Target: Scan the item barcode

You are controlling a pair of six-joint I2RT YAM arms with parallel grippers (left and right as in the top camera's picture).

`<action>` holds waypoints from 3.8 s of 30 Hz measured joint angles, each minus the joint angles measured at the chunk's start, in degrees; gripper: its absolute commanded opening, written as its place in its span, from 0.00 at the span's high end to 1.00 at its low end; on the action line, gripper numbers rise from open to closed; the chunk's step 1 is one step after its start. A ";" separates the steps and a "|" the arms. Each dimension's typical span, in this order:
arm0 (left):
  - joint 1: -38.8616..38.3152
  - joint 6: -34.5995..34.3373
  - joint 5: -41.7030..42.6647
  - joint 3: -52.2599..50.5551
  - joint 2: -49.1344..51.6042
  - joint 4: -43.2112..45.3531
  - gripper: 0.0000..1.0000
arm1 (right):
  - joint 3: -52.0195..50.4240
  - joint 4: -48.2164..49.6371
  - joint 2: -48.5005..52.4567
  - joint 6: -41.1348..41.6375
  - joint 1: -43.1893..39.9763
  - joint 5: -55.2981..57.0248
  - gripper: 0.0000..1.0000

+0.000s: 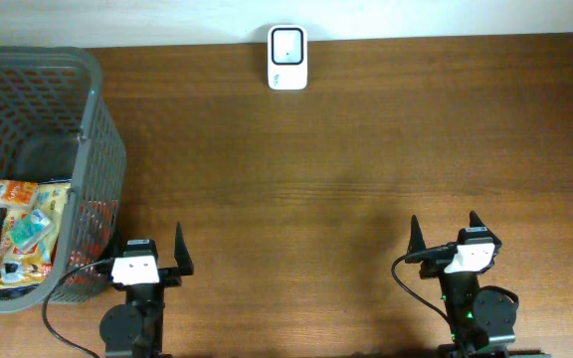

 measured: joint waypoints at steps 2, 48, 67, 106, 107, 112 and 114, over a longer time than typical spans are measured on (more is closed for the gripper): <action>-0.35 0.00 -0.02 0.00 0.00 0.00 0.01 | 0.00 0.02 0.00 0.02 0.04 0.00 0.02; -1.20 0.02 5.40 -0.09 0.02 2.58 0.01 | 0.00 0.02 0.00 0.02 0.07 0.00 0.01; -1.31 0.44 35.56 14.53 2.82 24.98 0.01 | 0.00 0.04 0.00 0.00 0.15 0.00 0.02; 31.17 -15.93 -10.14 111.32 108.19 -76.52 0.00 | -0.02 0.07 0.11 0.00 0.31 0.00 0.01; 31.17 -15.96 -10.23 108.19 108.10 -74.60 0.01 | -0.02 0.09 0.09 0.02 0.31 0.00 0.02; 30.95 -15.87 -10.10 90.20 108.63 -63.41 0.13 | -0.02 0.07 0.04 0.00 0.31 0.00 0.01; 30.95 -15.89 -10.23 85.64 108.67 -59.76 0.16 | -0.02 0.04 0.07 0.00 0.33 0.00 0.02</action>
